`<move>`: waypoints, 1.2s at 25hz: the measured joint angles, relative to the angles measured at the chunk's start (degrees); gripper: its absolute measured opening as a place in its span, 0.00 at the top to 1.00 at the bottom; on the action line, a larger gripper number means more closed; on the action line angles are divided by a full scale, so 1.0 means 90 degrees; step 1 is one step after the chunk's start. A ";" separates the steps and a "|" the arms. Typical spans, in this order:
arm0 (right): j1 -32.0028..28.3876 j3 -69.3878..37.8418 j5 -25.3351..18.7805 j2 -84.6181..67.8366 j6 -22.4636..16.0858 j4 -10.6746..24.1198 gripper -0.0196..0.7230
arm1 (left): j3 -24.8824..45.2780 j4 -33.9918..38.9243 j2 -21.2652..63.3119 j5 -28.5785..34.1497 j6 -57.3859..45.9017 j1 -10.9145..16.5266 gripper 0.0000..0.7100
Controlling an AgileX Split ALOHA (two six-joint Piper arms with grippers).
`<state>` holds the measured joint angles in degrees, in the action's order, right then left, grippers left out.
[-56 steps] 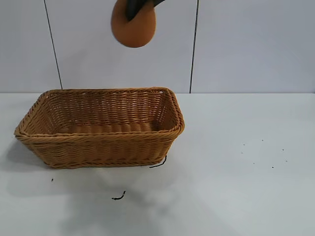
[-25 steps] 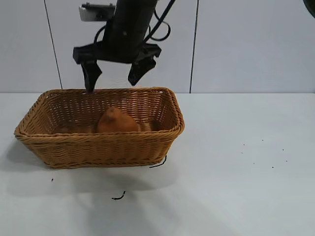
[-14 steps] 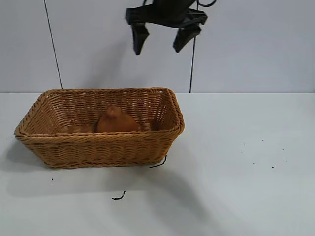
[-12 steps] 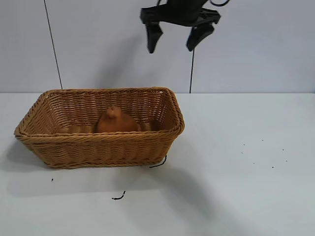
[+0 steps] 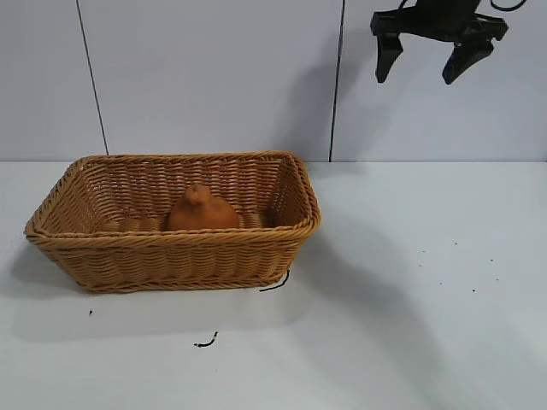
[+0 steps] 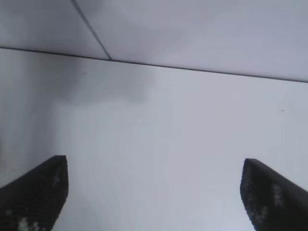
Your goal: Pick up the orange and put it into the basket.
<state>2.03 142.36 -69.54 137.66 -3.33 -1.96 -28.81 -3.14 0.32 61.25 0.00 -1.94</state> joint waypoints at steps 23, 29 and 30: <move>0.0000 -0.8350 0.0014 -0.5339 0.0435 -0.0213 0.04 | 0.0000 0.0000 0.0000 0.0000 0.0000 0.0000 0.10; 0.0000 -1.0320 0.0001 -0.7608 0.0435 -0.0120 0.04 | 0.0000 0.0000 0.0000 0.0000 0.0000 0.0000 0.10; 0.0000 -1.0580 -0.0001 -0.8012 0.0435 -0.0103 0.04 | 0.0000 0.0000 0.0000 0.0000 0.0000 0.0000 0.10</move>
<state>2.03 47.14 -69.54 65.55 0.58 -2.88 -28.81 -3.14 0.32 61.26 0.00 -1.94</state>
